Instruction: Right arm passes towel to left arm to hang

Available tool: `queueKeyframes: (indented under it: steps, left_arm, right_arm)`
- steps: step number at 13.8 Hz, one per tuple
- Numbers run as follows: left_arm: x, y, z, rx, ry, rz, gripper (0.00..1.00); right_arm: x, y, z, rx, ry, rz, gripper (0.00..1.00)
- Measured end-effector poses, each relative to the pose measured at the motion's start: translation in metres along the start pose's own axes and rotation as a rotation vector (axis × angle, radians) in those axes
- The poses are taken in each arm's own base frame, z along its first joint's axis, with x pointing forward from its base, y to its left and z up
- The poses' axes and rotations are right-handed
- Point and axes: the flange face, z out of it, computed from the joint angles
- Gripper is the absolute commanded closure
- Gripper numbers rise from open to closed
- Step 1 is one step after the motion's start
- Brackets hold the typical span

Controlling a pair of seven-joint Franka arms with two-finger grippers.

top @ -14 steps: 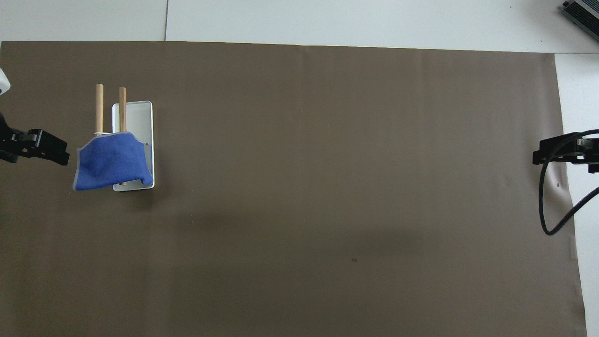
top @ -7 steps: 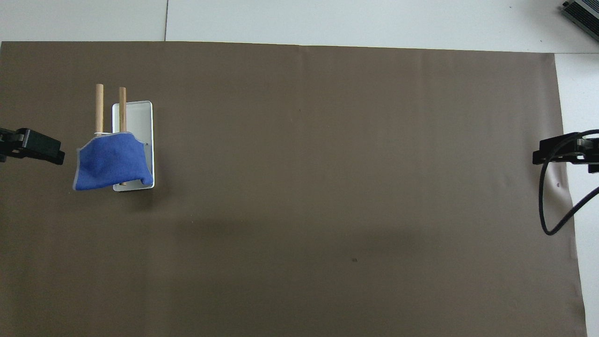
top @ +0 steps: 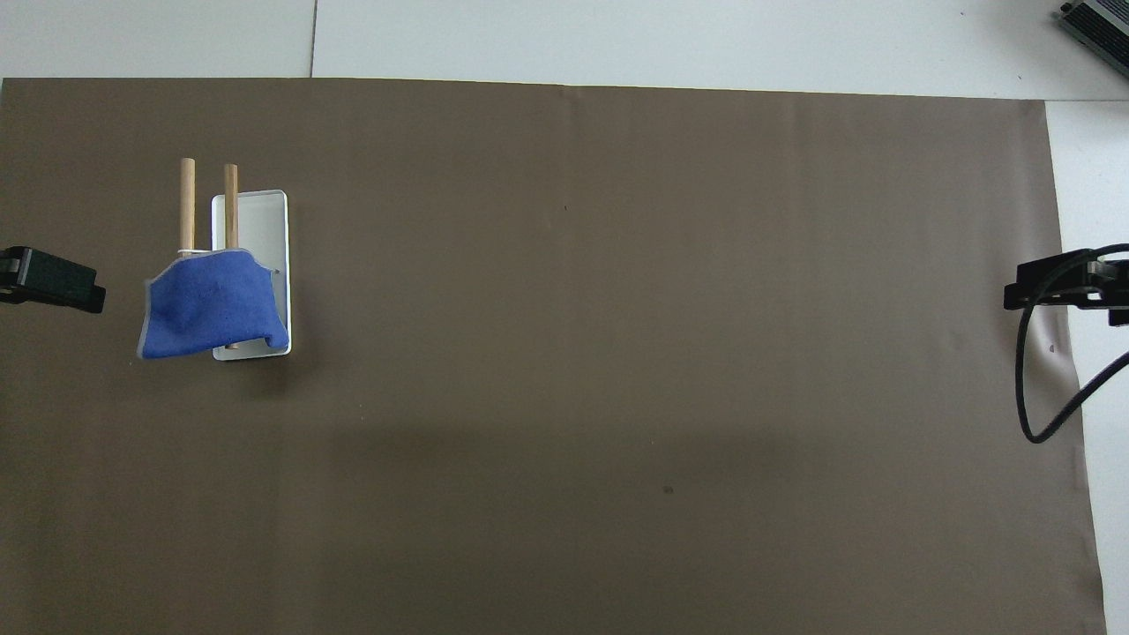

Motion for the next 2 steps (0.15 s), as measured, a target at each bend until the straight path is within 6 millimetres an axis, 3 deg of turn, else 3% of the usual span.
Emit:
queueKeyframes:
  steps: [2]
  left_arm:
    - [0.0001, 0.0000, 0.0000, 0.000, 0.000, 0.000, 0.00]
  right_arm:
    - [0.0000, 0.0000, 0.0000, 0.000, 0.000, 0.000, 0.00]
